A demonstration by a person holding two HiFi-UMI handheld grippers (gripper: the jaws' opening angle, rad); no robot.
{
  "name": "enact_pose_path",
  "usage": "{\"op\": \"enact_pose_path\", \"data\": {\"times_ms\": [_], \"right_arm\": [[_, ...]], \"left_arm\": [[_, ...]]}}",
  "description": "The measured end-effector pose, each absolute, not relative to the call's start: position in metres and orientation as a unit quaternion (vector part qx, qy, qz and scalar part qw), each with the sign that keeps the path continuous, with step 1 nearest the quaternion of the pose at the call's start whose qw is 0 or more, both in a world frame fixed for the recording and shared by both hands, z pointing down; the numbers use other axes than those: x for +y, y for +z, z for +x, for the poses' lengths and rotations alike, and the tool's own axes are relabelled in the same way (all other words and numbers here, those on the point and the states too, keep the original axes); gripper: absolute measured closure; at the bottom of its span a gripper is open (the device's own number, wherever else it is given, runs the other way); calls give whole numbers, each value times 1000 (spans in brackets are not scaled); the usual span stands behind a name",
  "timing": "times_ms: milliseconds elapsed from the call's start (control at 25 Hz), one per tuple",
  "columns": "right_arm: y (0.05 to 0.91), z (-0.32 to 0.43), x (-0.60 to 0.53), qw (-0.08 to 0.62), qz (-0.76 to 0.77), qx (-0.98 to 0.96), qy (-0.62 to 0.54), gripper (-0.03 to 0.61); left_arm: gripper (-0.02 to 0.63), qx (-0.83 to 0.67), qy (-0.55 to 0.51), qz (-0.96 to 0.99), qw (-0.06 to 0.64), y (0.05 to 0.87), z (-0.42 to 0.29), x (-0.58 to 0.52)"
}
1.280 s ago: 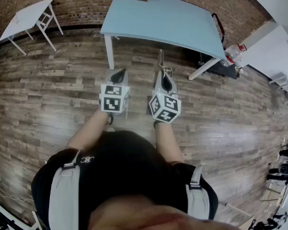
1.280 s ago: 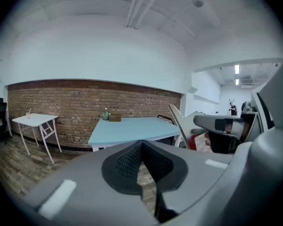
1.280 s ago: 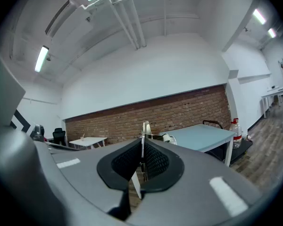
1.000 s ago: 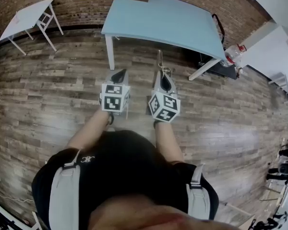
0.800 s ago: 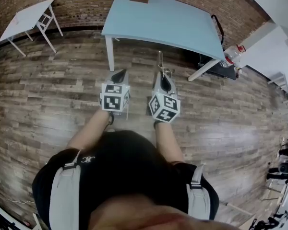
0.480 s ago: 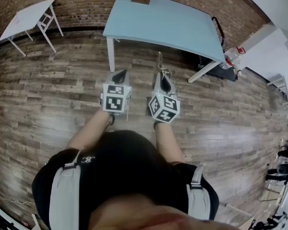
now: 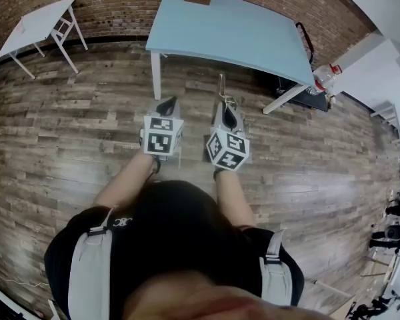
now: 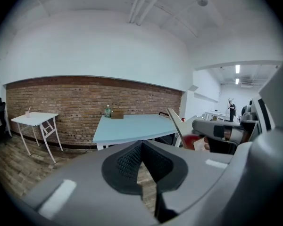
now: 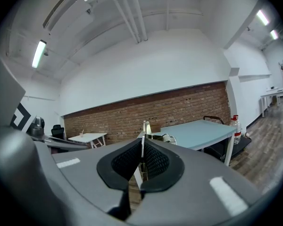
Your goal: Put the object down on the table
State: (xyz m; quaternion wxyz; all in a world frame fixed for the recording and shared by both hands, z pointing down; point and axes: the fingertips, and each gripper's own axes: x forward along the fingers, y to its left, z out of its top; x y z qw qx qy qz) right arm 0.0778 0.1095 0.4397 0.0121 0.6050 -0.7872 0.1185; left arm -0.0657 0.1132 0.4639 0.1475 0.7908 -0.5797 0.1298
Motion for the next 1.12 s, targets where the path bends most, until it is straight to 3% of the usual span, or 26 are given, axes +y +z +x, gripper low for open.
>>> {"op": "enact_pose_path", "data": {"times_ms": [640,1120], "right_arm": [[480,66,118,19,645,-750,144,560],[482,71,62,17,643,-753,137,560]], "left_arm": [[615,-536,156,814,161,494,-85,104],[615,-536,162,812,164,510,-82,57]]}}
